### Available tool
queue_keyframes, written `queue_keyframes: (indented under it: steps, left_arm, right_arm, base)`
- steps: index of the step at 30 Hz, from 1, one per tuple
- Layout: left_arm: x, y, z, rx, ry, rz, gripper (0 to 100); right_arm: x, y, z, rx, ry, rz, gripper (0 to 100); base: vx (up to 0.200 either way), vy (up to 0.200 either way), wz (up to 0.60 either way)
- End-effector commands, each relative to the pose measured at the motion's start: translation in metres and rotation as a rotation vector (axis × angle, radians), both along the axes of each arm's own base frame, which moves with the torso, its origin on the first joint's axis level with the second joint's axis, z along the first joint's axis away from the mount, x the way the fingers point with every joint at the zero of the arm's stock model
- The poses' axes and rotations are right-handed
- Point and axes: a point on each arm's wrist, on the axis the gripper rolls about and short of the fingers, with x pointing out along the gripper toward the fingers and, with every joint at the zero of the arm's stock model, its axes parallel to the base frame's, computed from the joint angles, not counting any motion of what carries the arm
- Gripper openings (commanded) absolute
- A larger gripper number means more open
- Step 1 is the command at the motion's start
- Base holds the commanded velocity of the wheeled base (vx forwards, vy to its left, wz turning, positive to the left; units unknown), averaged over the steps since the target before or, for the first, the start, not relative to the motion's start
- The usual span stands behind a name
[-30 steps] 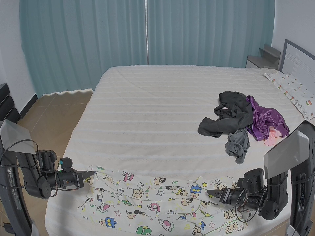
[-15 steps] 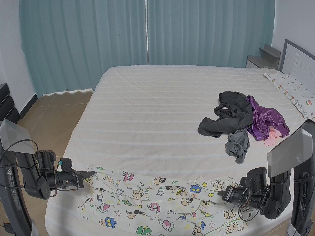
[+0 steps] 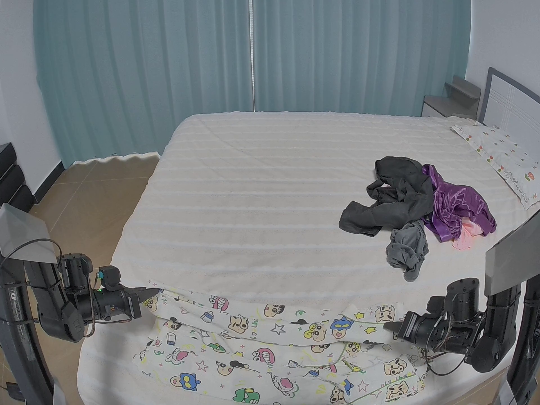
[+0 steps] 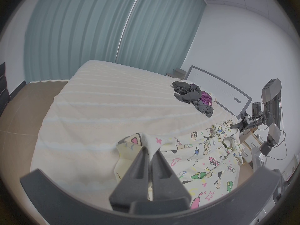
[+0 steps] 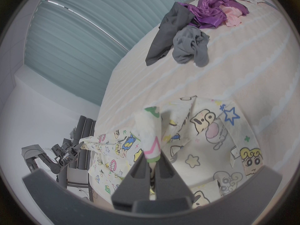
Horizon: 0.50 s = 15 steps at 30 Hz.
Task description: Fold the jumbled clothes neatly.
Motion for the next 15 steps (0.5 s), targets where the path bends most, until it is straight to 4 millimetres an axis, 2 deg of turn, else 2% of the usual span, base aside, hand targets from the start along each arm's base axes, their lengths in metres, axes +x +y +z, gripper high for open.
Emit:
queue_keyframes:
  steps: [1,15]
  left_arm:
    - [0.003,0.0,0.001,0.001,-0.014,-0.002,0]
    - [0.019,0.002,0.014,-0.043,-0.058,0.026,0]
  right_arm:
    - [0.0,-0.003,0.009,0.016,-0.044,-0.012,0]
    - [0.004,-0.006,0.01,0.021,-0.056,-0.027,0]
  base:
    - [0.0,0.0,0.0]
    - [0.0,0.0,0.0]
